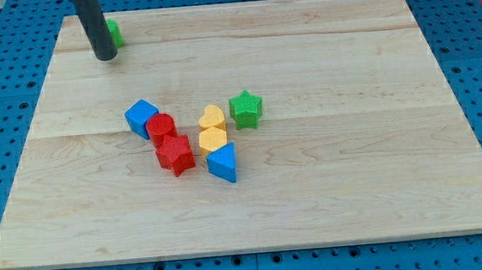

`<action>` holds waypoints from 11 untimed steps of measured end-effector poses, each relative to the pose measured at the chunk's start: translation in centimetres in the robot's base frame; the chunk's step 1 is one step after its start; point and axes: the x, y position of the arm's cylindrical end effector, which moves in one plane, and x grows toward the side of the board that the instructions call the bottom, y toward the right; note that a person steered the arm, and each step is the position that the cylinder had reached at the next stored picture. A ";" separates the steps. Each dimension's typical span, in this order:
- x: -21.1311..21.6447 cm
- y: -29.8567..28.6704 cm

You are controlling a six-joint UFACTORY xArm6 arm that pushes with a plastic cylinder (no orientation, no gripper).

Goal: Move the yellow heart to the top left of the green star

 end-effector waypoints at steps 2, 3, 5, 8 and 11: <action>4.5 10.9; 7.8 9.9; 12.8 13.4; 18.4 14.5; 13.9 13.3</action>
